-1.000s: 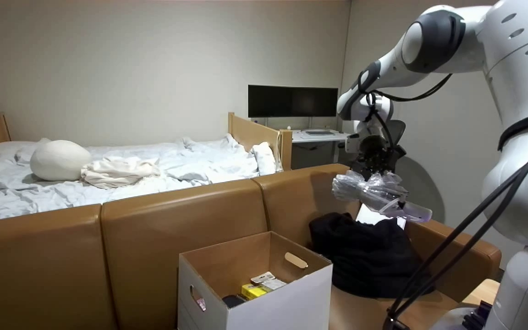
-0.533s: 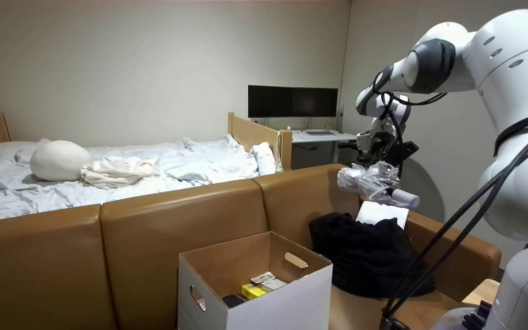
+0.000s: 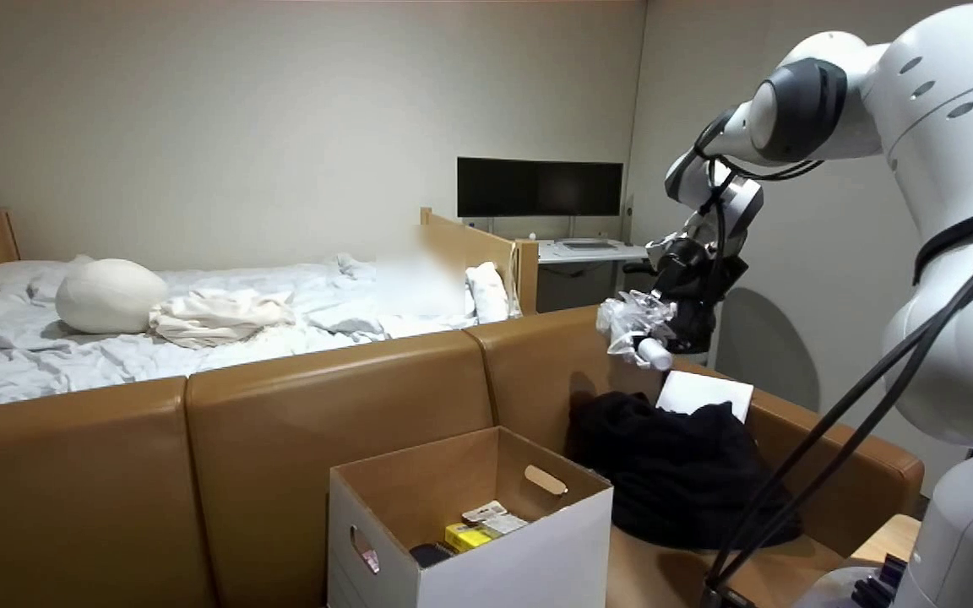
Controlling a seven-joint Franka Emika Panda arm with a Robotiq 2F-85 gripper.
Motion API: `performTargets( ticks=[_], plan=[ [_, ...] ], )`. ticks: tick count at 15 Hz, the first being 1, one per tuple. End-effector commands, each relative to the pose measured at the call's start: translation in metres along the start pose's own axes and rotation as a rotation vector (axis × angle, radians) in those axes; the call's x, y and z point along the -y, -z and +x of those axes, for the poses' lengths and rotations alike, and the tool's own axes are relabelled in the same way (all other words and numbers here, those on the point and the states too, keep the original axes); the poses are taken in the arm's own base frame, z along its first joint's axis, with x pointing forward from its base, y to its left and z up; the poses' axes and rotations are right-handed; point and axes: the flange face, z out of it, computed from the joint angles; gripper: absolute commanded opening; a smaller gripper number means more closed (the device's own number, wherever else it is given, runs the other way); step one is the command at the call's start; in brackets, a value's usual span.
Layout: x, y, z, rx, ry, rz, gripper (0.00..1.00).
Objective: Take the umbrella and the jacket out of the box
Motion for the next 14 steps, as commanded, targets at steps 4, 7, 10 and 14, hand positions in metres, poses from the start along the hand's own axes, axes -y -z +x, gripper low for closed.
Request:
performTargets(
  ticks=[4,7,10,14],
  plan=[
    [0.014,0.015,-0.005,-0.181,-0.167,-0.242,0.01],
    [0.006,0.034,-0.029,-0.229,-0.255,-0.357,0.01],
    [0.003,0.055,-0.058,-0.273,-0.365,-0.451,0.01],
    [0.006,0.086,-0.088,-0.352,-0.534,-0.528,0.0]
  ],
)
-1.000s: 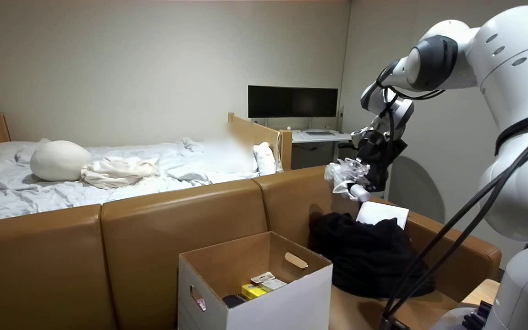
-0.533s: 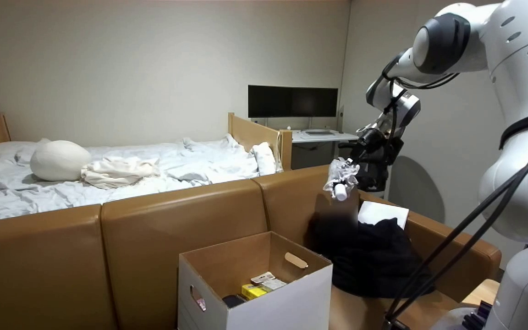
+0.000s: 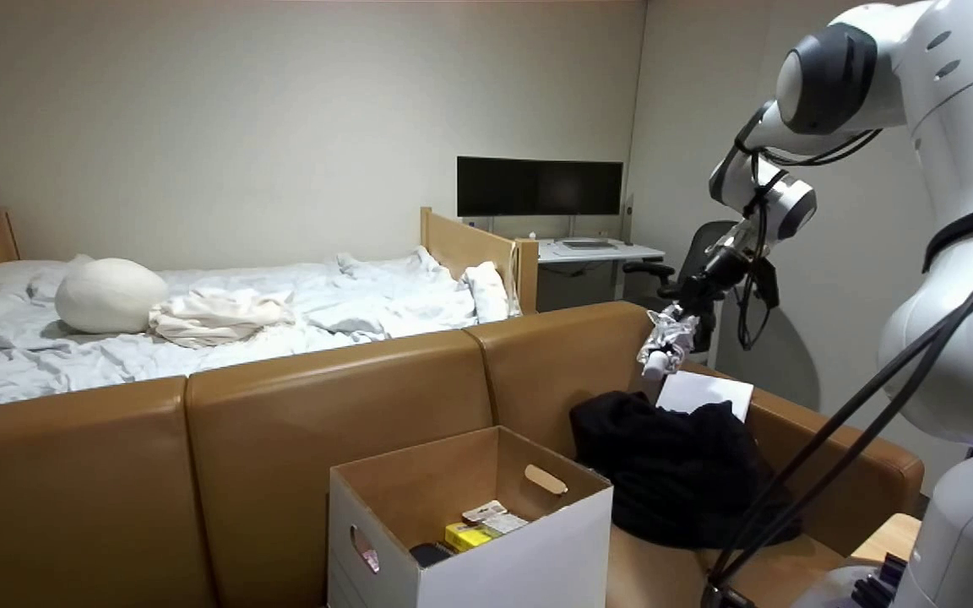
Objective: Take the umbrella and the jacket out of the box
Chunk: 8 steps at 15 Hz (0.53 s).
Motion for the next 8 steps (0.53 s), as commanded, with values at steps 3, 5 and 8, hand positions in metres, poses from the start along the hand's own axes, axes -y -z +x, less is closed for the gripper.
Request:
performTargets(
  ticks=[3,5,8],
  plan=[
    [-0.01,0.041,-0.016,-0.121,-0.251,-0.098,0.0],
    [-0.009,0.044,-0.013,-0.158,-0.34,-0.129,0.29],
    [-0.005,0.048,-0.002,-0.234,-0.464,-0.16,0.46]
  ],
)
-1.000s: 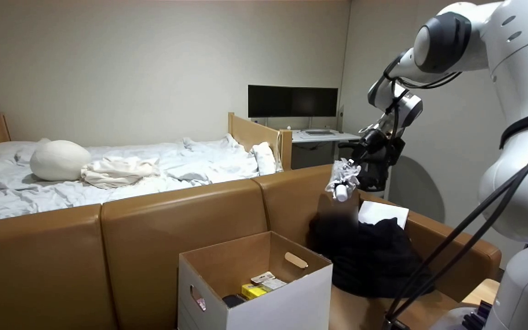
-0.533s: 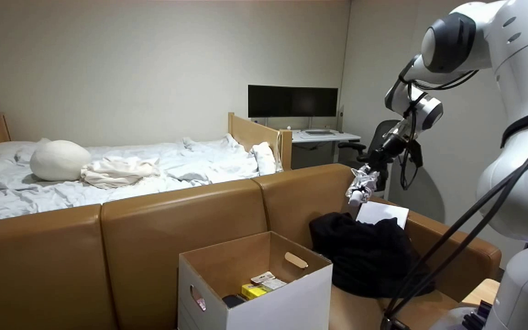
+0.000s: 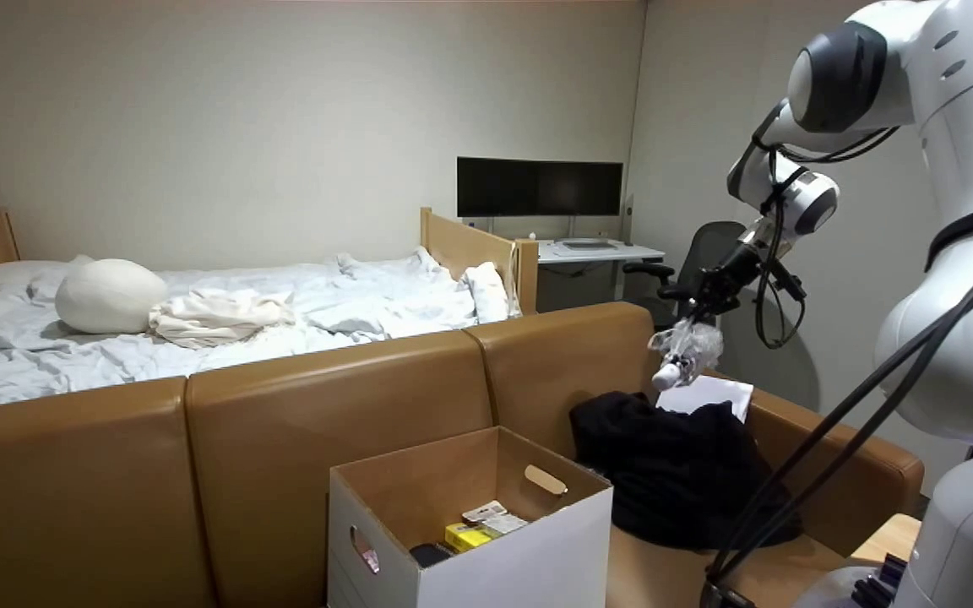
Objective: Take the umbrella and the jacket out of the box
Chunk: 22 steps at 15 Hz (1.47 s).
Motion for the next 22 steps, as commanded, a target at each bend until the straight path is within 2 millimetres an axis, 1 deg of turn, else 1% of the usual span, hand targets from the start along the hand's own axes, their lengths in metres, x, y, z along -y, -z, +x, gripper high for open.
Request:
performTargets(
  ticks=[1,5,7,8,9,11,13,14,15,16,17,19,22],
  plan=[
    [0.022,0.011,0.005,-0.11,-0.158,-0.014,0.52],
    [0.037,0.014,0.016,-0.227,-0.315,-0.049,0.78],
    [0.045,0.011,0.016,-0.287,-0.392,-0.071,0.91],
    [0.051,0.007,0.011,-0.316,-0.427,-0.091,0.99],
    [0.058,0.002,0.005,-0.35,-0.463,-0.107,0.99],
    [0.078,-0.013,-0.01,-0.447,-0.506,-0.139,1.0],
    [0.1,-0.023,-0.029,-0.548,-0.534,-0.18,1.0],
    [0.114,-0.034,-0.038,-0.565,-0.55,-0.227,1.0],
    [0.132,-0.05,-0.047,-0.53,-0.543,-0.271,1.0],
    [0.145,-0.066,-0.06,-0.415,-0.546,-0.283,1.0],
    [0.164,-0.079,-0.07,-0.34,-0.531,-0.267,1.0],
    [0.204,-0.094,-0.083,-0.205,-0.506,-0.269,1.0],
    [0.264,-0.105,-0.098,0.004,-0.481,-0.298,1.0]
  ],
)
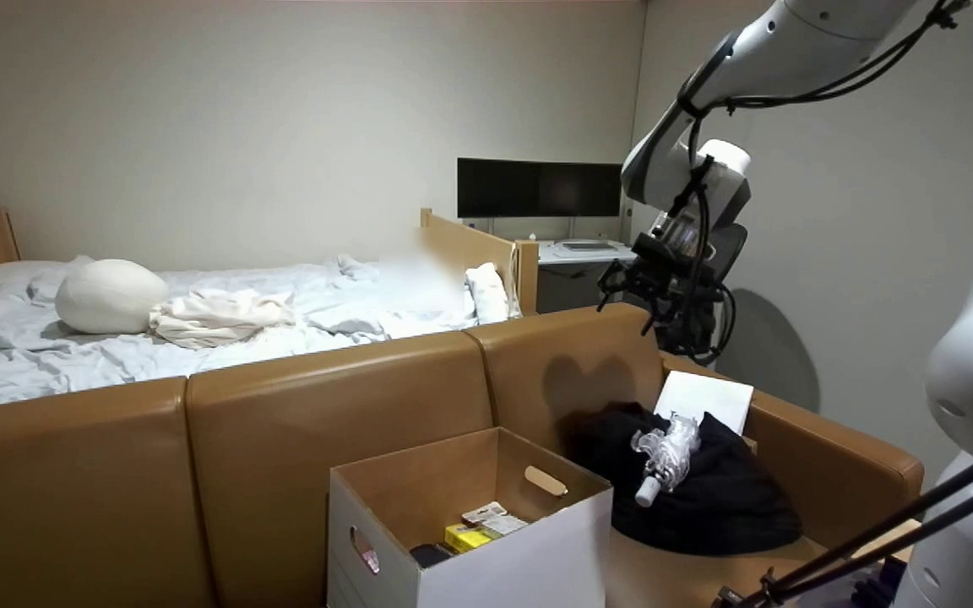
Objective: Take the umbrella and the jacket out of the box
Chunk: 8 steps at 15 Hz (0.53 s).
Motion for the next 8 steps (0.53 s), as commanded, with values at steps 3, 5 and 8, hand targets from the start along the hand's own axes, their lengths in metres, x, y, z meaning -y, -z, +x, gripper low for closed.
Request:
performTargets(
  ticks=[3,5,8],
  plan=[
    [0.066,0.027,-0.08,0.249,0.014,-0.215,1.0],
    [0.084,0.033,-0.105,0.259,-0.012,-0.333,1.0],
    [0.115,0.046,-0.139,0.164,0.066,-0.346,1.0]
  ],
)
